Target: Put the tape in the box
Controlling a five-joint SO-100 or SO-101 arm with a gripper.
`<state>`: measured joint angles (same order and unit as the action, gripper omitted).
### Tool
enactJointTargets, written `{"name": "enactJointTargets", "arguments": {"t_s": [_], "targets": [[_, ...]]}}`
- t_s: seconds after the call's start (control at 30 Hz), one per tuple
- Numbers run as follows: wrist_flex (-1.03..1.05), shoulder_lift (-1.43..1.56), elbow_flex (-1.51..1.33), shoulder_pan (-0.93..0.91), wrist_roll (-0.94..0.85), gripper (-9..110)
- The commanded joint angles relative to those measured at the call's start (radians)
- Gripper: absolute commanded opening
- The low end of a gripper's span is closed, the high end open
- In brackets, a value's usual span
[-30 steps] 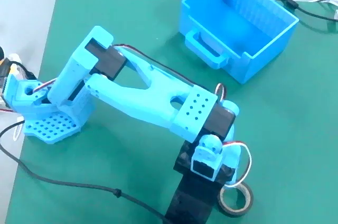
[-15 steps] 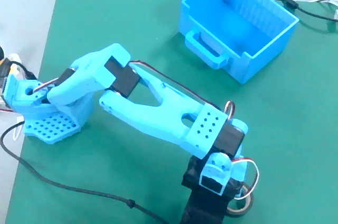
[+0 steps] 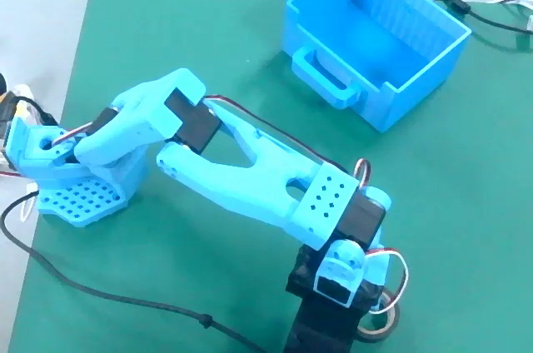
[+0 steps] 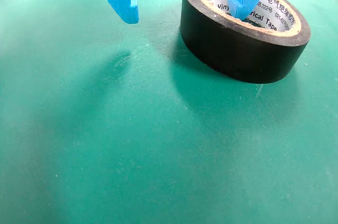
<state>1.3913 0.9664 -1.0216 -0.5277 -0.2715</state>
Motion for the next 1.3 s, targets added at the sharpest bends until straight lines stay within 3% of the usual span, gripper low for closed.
{"name": "enactJointTargets", "arguments": {"t_s": [0.0, 1.03, 1.27], "targets": [[0.012, 0.028, 0.080, -0.005, -0.026, 22], [-0.025, 0.002, 0.080, -0.008, -0.040, 21], [-0.025, -0.003, 0.080, 0.006, -0.040, 6]]}}
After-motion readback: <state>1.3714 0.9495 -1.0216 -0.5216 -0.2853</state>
